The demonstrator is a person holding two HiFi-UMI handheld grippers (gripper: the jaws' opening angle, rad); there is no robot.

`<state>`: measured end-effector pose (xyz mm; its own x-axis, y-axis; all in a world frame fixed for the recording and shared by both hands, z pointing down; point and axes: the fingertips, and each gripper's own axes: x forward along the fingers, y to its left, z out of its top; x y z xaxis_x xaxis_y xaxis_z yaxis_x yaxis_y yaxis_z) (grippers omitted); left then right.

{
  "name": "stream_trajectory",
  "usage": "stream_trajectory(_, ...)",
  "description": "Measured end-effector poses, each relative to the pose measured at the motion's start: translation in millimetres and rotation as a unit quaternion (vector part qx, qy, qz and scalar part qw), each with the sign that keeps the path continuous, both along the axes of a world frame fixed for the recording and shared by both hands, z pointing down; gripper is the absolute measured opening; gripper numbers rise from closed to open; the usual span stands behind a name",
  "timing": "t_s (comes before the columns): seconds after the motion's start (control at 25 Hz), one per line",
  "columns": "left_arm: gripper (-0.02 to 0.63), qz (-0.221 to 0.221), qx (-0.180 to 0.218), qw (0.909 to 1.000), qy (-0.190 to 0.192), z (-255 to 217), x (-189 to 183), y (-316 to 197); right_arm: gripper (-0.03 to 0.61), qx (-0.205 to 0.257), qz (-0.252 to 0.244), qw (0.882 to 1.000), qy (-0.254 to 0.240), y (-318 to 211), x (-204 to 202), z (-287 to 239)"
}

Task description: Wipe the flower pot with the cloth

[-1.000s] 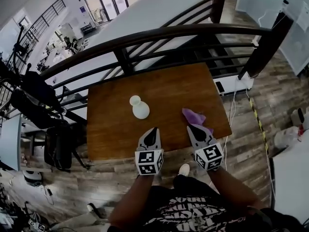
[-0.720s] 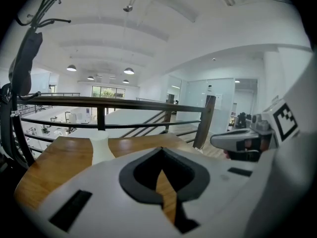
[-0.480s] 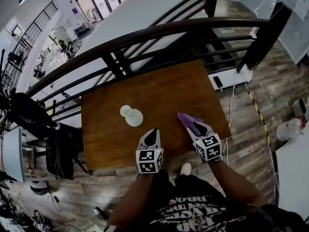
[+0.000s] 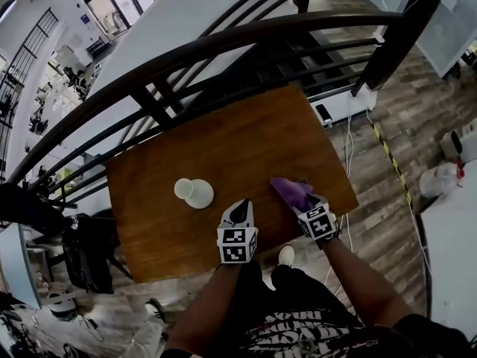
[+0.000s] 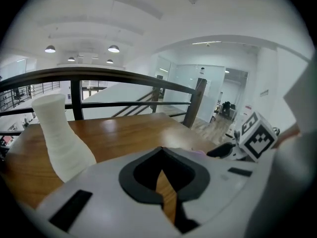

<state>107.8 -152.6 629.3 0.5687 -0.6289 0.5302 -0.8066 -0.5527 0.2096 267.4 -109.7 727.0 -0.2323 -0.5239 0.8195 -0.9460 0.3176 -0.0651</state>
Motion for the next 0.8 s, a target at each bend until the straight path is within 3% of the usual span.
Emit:
stream_trajectory(0.2,-0.002,0.003,-0.006,1.0,0.001,5,-4,-15,0.225,-0.053,0.01,0.998,0.025,0,9,26)
stream_trajectory(0.48,-0.002,0.008,0.021,0.9997,0.006,-25,-22,-27,0.086,-0.067,0.0,0.997,0.045,-7,0,25)
stream_trajectory(0.8,-0.002,-0.006,0.095,0.9954,0.014,-101,-61,-48,0.074,0.006,-0.034,0.999,0.012,-65,-66,-27)
